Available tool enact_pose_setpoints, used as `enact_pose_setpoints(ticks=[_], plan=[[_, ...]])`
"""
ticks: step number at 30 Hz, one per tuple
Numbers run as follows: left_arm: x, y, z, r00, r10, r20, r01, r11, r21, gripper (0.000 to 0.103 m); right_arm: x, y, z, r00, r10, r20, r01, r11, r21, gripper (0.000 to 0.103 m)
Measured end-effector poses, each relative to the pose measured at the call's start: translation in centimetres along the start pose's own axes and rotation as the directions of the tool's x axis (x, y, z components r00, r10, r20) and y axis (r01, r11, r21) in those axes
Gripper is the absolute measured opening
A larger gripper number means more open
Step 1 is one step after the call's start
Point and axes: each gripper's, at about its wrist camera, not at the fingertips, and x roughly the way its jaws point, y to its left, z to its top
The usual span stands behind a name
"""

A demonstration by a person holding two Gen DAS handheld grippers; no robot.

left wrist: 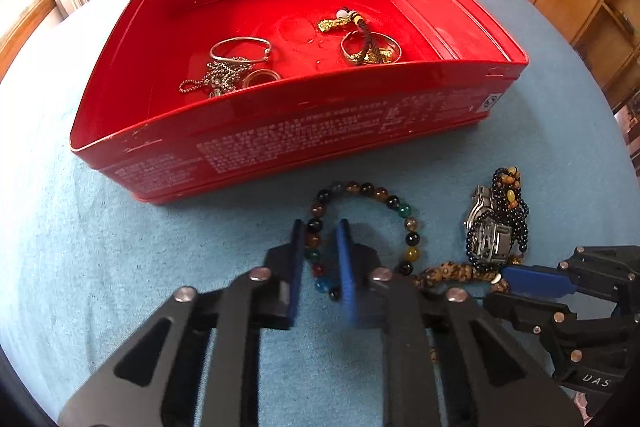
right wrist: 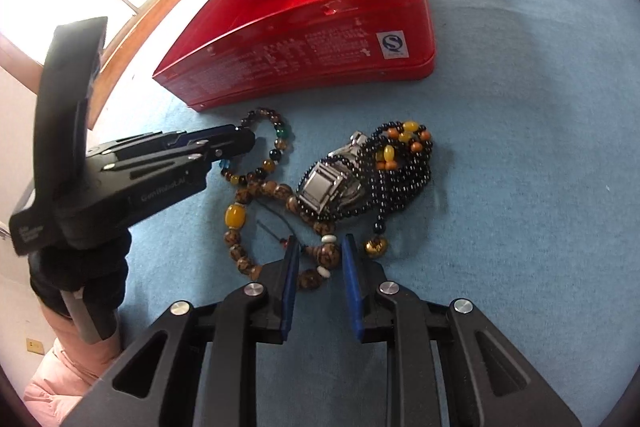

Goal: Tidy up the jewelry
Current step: 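Grasp multicolour bead bracelet with left tool while right grasps wooden bead bracelet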

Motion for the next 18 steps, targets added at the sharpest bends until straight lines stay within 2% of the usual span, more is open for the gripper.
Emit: enact_pose_setpoints(ticks=[4, 12, 18], plan=[[-0.1, 0.4, -0.1, 1.0, -0.028, 0.006, 0.028, 0.999, -0.022, 0.006, 0.1, 0.7, -0.3, 0.999, -0.037, 0.019, 0.038, 0.998, -0.05, 0.02], [-1.2, 2.4, -1.9, 0.998, -0.065, 0.012, 0.066, 0.997, -0.038, 0.006, -1.2, -0.1, -0.6, 0.999, -0.006, 0.033, 0.007, 0.999, -0.034, 0.019], [-1.6, 2.2, -3.2, 0.998, -0.058, 0.02, 0.059, 0.998, -0.022, 0.006, -0.5, -0.2, -0.5, 1.0, -0.013, -0.01, 0.013, 0.999, -0.038, 0.02]])
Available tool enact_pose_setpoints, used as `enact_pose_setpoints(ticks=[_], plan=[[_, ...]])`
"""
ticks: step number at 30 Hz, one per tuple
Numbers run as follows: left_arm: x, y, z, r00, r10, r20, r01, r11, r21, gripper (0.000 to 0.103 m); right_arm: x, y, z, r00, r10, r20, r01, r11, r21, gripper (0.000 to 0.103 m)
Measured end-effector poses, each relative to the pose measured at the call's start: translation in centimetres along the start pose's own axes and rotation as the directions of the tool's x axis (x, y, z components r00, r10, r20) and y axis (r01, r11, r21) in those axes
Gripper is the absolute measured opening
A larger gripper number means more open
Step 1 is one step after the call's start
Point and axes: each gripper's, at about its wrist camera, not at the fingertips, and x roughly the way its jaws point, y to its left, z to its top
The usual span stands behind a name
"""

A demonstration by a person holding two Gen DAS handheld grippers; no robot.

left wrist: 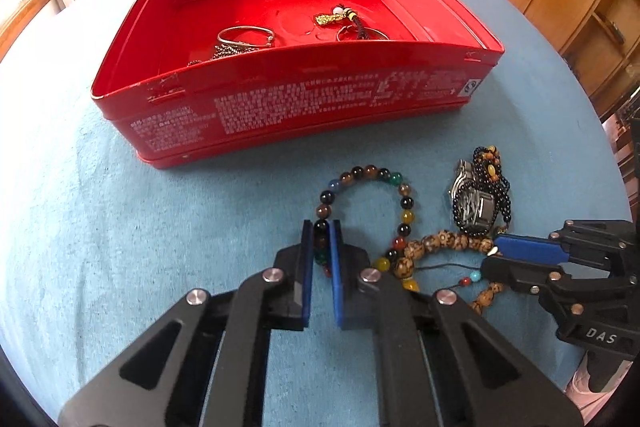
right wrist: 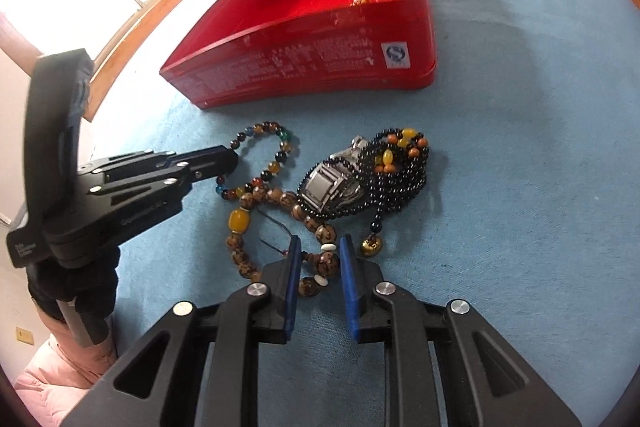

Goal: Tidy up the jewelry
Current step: 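Grasp multicolour bead bracelet with left tool while right grasps wooden bead bracelet, then carry both bracelets over the tin and open both tools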

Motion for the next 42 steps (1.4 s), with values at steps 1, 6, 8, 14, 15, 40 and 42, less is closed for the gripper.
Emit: enact_pose_setpoints(ticks=[1, 6, 8, 14, 15, 40, 42], plan=[[0.0, 0.0, -0.1, 1.0, 0.0, 0.001, 0.0, 1.0, 0.001, 0.006, 0.0, 0.0, 0.0, 1.0, 0.002, 0.001, -0.002, 1.0, 0.001, 0.02], [0.6, -0.8, 0.9, 1.0, -0.007, -0.001, 0.007, 1.0, 0.0, 0.006, 0.4, 0.5, 0.1, 0.999, -0.03, 0.017, 0.031, 0.999, -0.024, 0.02], [0.6, -0.9, 0.9, 1.0, -0.007, 0.0, 0.007, 1.0, 0.001, 0.006, 0.5, 1.1, 0.0, 0.998, -0.051, 0.027, 0.052, 0.998, -0.048, 0.019], [-0.1, -0.2, 0.5, 0.998, -0.062, 0.005, 0.062, 0.998, -0.025, 0.006, -1.2, 1.6, -0.4, 0.998, 0.029, 0.052, -0.026, 0.998, -0.05, 0.019], [-0.4, -0.2, 0.3, 0.997, -0.074, 0.009, 0.074, 0.997, -0.031, 0.006, -1.7, 1.7, -0.5, 0.997, 0.042, 0.061, -0.039, 0.998, -0.049, 0.019], [-12.5, 1.0, 2.2, 0.934, -0.221, 0.281, 0.241, 0.97, -0.039, 0.006, -12.4, 2.7, 4.1, 0.959, 0.154, 0.24, -0.141, 0.988, -0.07, 0.019], [-13.2, 1.1, 3.0, 0.93, -0.212, 0.299, 0.235, 0.971, -0.04, 0.006, -12.8, 2.9, 5.4, 0.955, 0.154, 0.254, -0.139, 0.988, -0.074, 0.019]])
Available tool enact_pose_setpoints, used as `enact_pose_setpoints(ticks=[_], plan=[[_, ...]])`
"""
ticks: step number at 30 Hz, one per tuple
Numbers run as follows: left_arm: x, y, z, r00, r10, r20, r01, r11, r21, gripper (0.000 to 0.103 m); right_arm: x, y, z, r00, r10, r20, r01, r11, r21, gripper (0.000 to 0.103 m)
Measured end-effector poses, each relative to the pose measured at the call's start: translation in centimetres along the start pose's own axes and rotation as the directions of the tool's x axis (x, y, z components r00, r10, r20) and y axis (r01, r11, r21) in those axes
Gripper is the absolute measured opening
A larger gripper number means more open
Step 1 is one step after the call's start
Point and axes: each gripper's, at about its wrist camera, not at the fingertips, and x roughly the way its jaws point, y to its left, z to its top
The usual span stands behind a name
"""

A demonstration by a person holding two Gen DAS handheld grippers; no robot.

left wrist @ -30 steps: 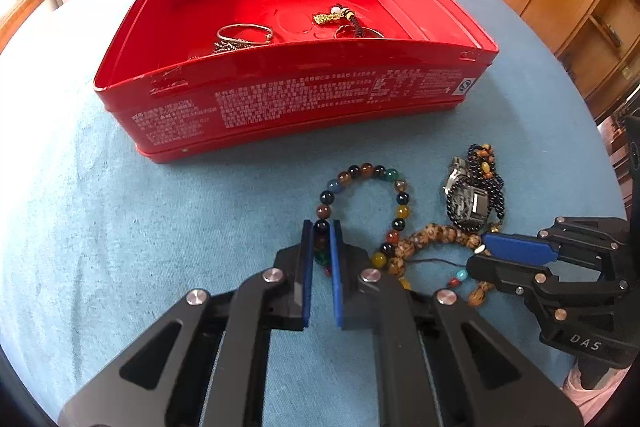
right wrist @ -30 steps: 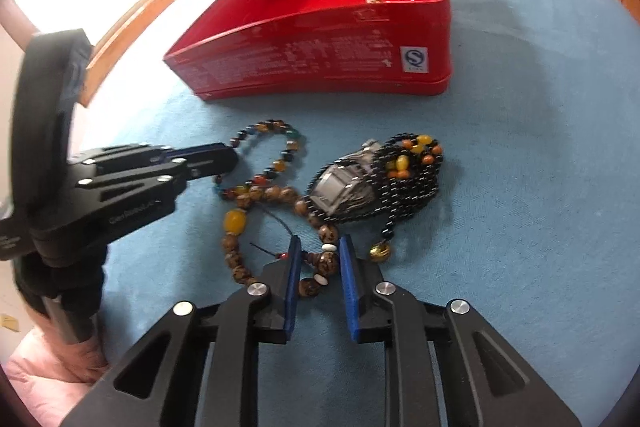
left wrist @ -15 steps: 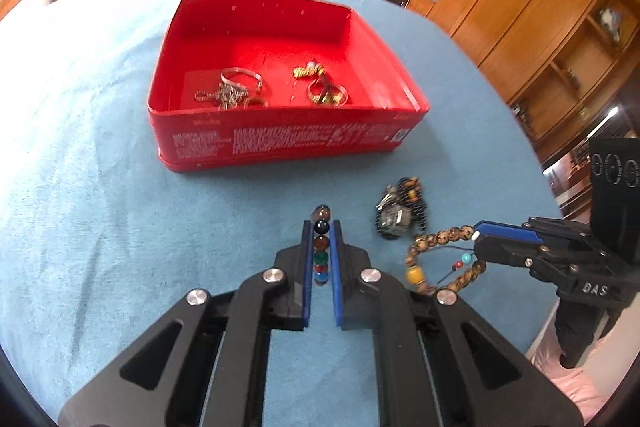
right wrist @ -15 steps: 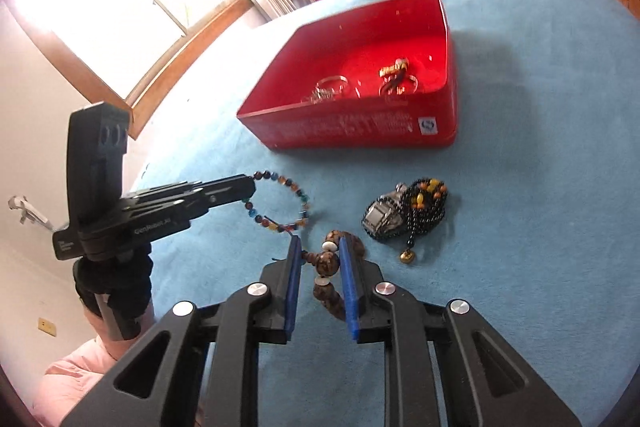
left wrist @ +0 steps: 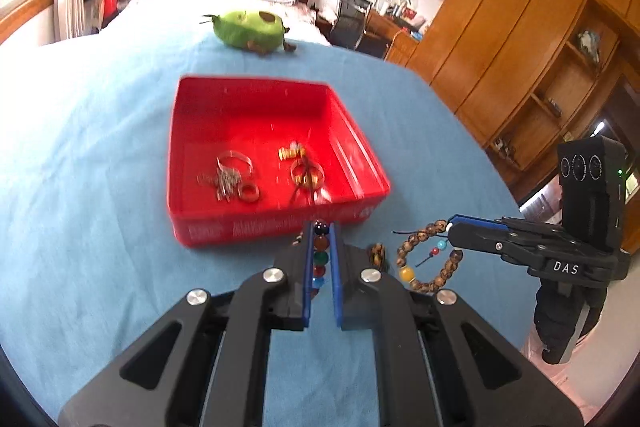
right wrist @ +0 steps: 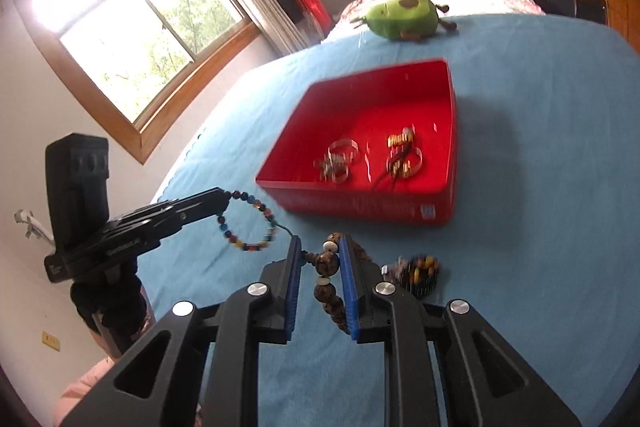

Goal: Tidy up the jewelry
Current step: 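Carry both bracelets over the tin and open both tools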

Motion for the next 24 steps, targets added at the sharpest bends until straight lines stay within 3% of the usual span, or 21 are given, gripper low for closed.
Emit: enact_pose_setpoints(ticks=[7, 11, 24], plan=[[1.9, 1.8, 5.0, 0.998, 0.047, 0.034, -0.045, 0.998, -0.045, 0.006, 1.5, 0.5, 5.6, 0.999, -0.007, 0.046, 0.007, 1.0, -0.009, 0.019], [4.4, 3.0, 7.0, 0.997, 0.063, 0.034, -0.061, 0.996, -0.07, 0.006, 5.0, -0.2, 8.4, 0.999, -0.025, 0.036, 0.025, 1.0, 0.003, 0.019], [13.6, 7.6, 9.1, 0.989, 0.119, -0.085, -0.128, 0.986, -0.11, 0.006, 15.6, -3.9, 11.2, 0.996, -0.073, -0.06, 0.075, 0.996, 0.038, 0.019]])
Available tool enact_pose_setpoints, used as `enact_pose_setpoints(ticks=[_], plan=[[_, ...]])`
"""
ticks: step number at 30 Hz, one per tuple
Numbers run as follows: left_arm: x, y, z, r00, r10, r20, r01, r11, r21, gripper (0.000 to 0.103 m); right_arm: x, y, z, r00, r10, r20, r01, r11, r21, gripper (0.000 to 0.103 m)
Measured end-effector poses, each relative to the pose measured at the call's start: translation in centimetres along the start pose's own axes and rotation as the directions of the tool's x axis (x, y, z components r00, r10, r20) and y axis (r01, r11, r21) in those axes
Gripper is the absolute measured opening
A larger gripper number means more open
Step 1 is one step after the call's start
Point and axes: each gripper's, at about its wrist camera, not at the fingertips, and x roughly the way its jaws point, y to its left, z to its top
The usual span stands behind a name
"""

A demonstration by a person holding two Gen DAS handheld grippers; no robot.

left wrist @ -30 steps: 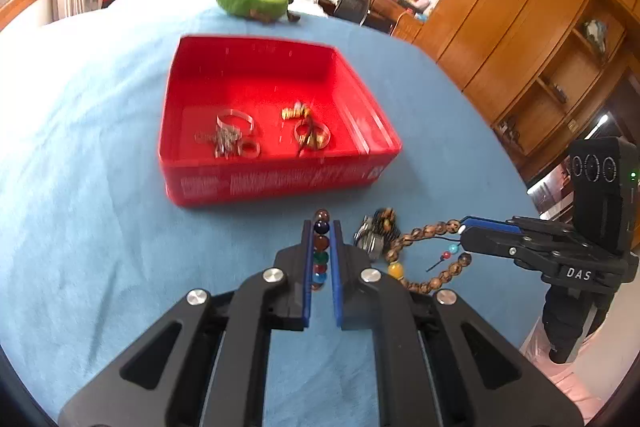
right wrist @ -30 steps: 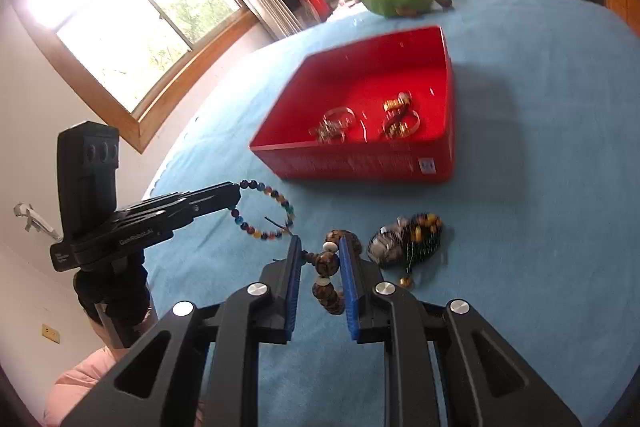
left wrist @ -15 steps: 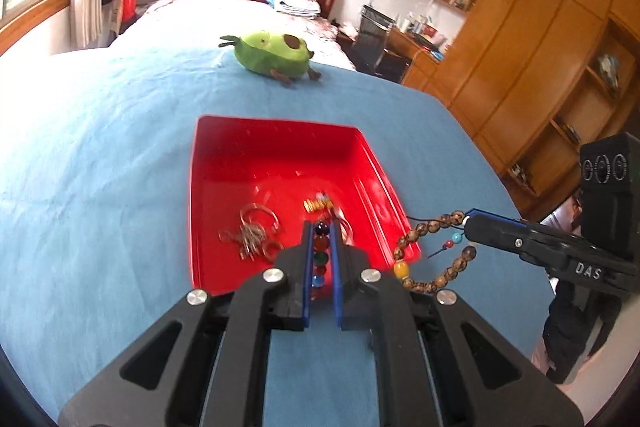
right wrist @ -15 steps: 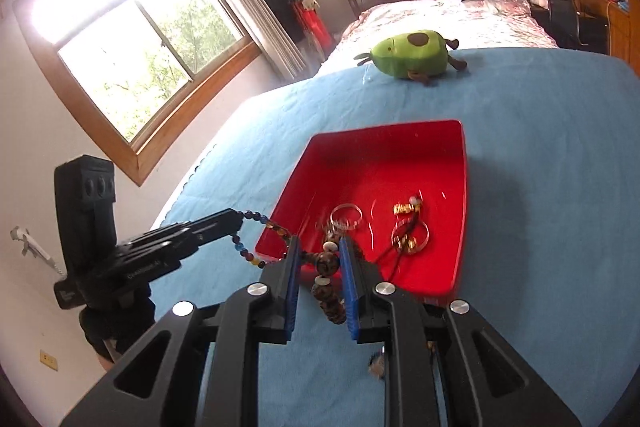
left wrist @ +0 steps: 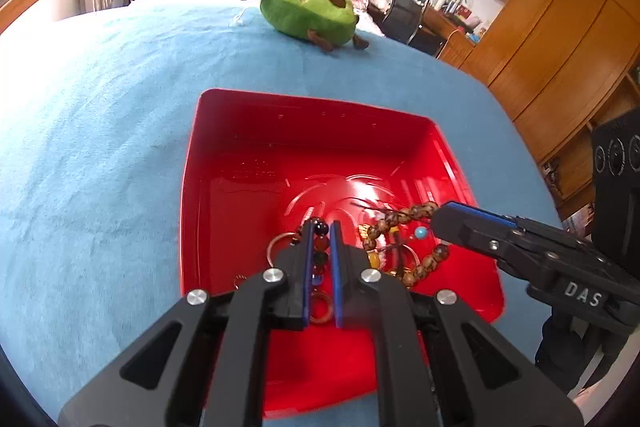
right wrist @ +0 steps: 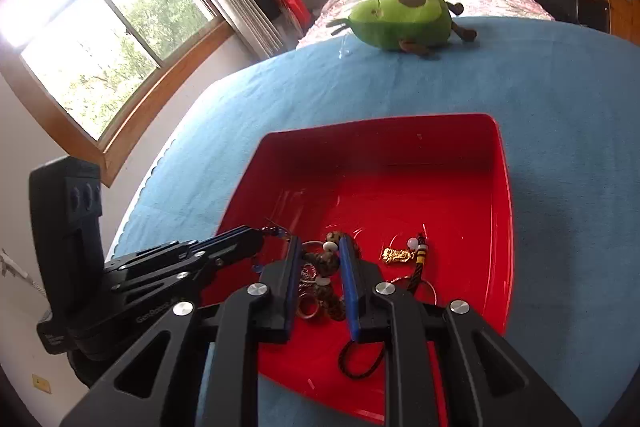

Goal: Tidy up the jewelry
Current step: 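Carry both bracelets over the tin and open both tools, then lower the right tool onto the black bead necklace and close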

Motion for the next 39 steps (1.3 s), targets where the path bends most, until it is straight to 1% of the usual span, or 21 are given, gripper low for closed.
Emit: enact_pose_setpoints(ticks=[4, 5, 6, 7, 8, 9, 12, 15, 17, 19, 21, 26, 32, 38, 39], plan=[[1.4, 0.7, 0.5, 1.0, 0.01, -0.023, -0.01, 1.0, -0.003, 0.007, 1.5, -1.1, 0.1, 0.999, -0.039, -0.023, 0.04, 0.999, 0.006, 0.02], [1.6, 0.9, 0.5, 1.0, 0.008, -0.03, -0.008, 1.0, -0.006, 0.008, 1.6, -1.5, 0.1, 0.998, -0.056, -0.029, 0.057, 0.998, 0.007, 0.023], [1.7, 1.1, 0.5, 0.999, 0.006, -0.032, -0.006, 1.0, -0.012, 0.011, 1.6, -1.7, 0.0, 0.997, -0.07, -0.026, 0.07, 0.998, 0.008, 0.026], [1.8, 1.3, 0.5, 0.999, 0.006, -0.04, -0.007, 1.0, -0.023, 0.023, 1.4, -1.9, 0.1, 0.997, -0.079, -0.018, 0.079, 0.997, 0.01, 0.035], [1.8, 1.4, 0.5, 0.999, 0.005, -0.041, -0.006, 1.0, -0.029, 0.032, 0.9, -2.0, -0.1, 0.995, -0.098, -0.003, 0.098, 0.995, 0.005, 0.036], [1.5, 1.6, 0.3, 0.999, 0.001, -0.034, -0.003, 0.999, -0.038, 0.047, 0.6, -2.0, 0.0, 0.994, -0.11, 0.005, 0.11, 0.994, 0.002, 0.036], [0.3, 1.5, 0.1, 1.0, 0.009, -0.001, -0.009, 0.999, -0.039, 0.048, -1.3, -1.8, -0.4, 0.988, -0.148, 0.055, 0.148, 0.989, -0.008, 0.036], [-1.4, 1.3, -0.2, 0.999, 0.015, 0.037, -0.013, 0.999, -0.038, 0.056, -3.1, -1.2, -0.7, 0.978, -0.183, 0.1, 0.186, 0.982, -0.026, 0.036], [-2.7, 0.9, -0.4, 0.997, 0.032, 0.068, -0.03, 0.999, -0.029, 0.061, -4.3, -0.8, -1.2, 0.972, -0.198, 0.127, 0.204, 0.978, -0.037, 0.041], [-4.0, 0.5, -0.7, 0.993, 0.053, 0.108, -0.051, 0.999, -0.016, 0.072, -5.3, -0.6, -1.8, 0.966, -0.211, 0.148, 0.22, 0.974, -0.047, 0.047], [-5.3, 0.1, -1.1, 0.989, 0.065, 0.135, -0.065, 0.998, -0.007, 0.074, -6.5, -0.4, -2.5, 0.961, -0.22, 0.165, 0.232, 0.971, -0.055, 0.048], [-7.8, -1.0, -2.3, 0.983, 0.073, 0.168, -0.075, 0.997, 0.007, 0.077, -8.2, -0.4, -3.9, 0.963, -0.211, 0.166, 0.223, 0.973, -0.057, 0.048], [-9.7, -2.3, -4.6, 0.981, 0.089, 0.175, -0.095, 0.995, 0.026, 0.078, -10.2, -0.6, -6.4, 0.969, -0.199, 0.147, 0.21, 0.976, -0.058, 0.048], [-10.7, -4.2, -8.1, 0.982, 0.089, 0.165, -0.102, 0.992, 0.074, 0.082, -11.8, -1.1, -9.9, 0.978, -0.176, 0.116, 0.184, 0.981, -0.065, 0.048], [-10.8, -4.4, -8.6, 0.982, 0.087, 0.166, -0.101, 0.991, 0.082, 0.085, -11.9, -1.3, -10.6, 0.979, -0.173, 0.111, 0.181, 0.981, -0.066, 0.048]])
